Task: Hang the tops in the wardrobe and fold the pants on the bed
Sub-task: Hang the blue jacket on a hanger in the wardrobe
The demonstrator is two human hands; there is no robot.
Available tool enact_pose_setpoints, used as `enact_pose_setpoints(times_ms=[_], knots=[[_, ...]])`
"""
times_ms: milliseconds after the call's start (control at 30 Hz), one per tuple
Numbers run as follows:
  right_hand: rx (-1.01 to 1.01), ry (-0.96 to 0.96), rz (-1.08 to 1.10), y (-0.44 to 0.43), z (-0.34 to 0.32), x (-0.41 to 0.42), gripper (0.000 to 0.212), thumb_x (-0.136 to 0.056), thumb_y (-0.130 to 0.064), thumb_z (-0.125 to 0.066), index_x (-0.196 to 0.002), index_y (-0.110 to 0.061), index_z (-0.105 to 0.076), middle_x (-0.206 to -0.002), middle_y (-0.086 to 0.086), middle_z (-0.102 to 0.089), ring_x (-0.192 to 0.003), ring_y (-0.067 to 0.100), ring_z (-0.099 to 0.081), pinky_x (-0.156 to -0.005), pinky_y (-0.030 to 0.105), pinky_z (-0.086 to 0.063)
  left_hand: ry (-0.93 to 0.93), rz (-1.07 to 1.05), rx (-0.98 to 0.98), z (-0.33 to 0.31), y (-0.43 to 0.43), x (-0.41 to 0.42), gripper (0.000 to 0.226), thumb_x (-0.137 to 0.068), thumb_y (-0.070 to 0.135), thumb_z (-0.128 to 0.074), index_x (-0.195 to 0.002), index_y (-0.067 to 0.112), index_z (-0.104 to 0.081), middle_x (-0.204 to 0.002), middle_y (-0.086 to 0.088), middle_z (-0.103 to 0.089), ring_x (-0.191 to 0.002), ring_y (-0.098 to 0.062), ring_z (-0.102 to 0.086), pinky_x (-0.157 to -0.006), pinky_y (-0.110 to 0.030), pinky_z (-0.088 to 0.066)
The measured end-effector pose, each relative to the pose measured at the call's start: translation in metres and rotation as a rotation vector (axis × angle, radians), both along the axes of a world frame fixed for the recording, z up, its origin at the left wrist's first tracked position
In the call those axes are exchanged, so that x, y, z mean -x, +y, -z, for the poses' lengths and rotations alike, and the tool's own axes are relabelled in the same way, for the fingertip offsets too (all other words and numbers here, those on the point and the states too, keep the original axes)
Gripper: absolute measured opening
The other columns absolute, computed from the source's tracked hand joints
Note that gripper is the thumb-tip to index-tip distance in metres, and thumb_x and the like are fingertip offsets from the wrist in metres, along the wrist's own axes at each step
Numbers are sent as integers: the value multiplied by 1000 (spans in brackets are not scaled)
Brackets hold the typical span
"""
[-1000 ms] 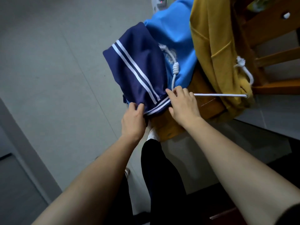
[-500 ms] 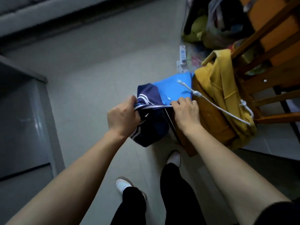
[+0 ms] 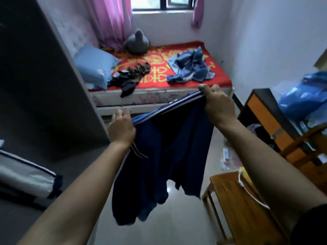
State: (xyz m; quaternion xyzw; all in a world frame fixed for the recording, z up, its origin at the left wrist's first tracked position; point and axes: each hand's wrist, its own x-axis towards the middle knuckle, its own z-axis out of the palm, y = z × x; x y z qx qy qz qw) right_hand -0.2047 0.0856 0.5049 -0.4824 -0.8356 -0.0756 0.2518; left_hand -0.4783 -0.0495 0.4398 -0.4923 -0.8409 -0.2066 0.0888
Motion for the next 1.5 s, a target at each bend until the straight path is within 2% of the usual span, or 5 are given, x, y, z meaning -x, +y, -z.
enact_pose_setpoints(times_ms=[533, 867, 1100, 1233, 1500], knots=[[-26, -54, -220, 49, -16, 179, 23, -89, -27, -50, -108, -14, -53, -89, 14, -61, -71, 38, -65, -55, 33, -34, -153, -270, 123, -3, -56, 171, 8, -86, 21, -60, -88, 20, -68, -88, -8, -70, -85, -32, -65, -65, -33, -46], [-4, -267, -490, 190, 15, 312, 64, -86, -78, -33, -85, -23, -65, -90, -1, -70, -85, 24, -69, -62, 32, -42, -679, -154, -2, -40, 29, 247, 34, -97, 28, -59, -70, 9, -65, -59, 10, -49, -56, -6, -42, -53, -26, -32], [330, -17, -943, 214, -3, 428, 41, -105, -38, -40, -104, -10, -70, -108, 10, -63, -97, 32, -63, -79, 37, -47, -506, -488, -335, -69, 70, 274, 42, -98, 47, -46, -78, 13, -59, -62, 3, -55, -60, -17, -52, -59, -39, -42], [346, -52, -1088, 211, -9, 487, 34, -99, -13, -48, -130, -12, -61, -134, 11, -58, -123, 29, -55, -102, 37, -44, -304, -650, -380, -89, 60, 293, 38, -97, 44, -48, -70, 18, -47, -56, 5, -50, -50, -7, -47, -47, -22, -33], [178, 59, -943, 190, -32, 593, 23, -101, -29, -41, -121, -23, -50, -95, 8, -69, -83, 31, -68, -63, 37, -48, -45, -676, -127, -117, 31, 366, 24, -92, 26, -66, -97, 3, -62, -96, -9, -55, -84, -21, -54, -69, -22, -35]])
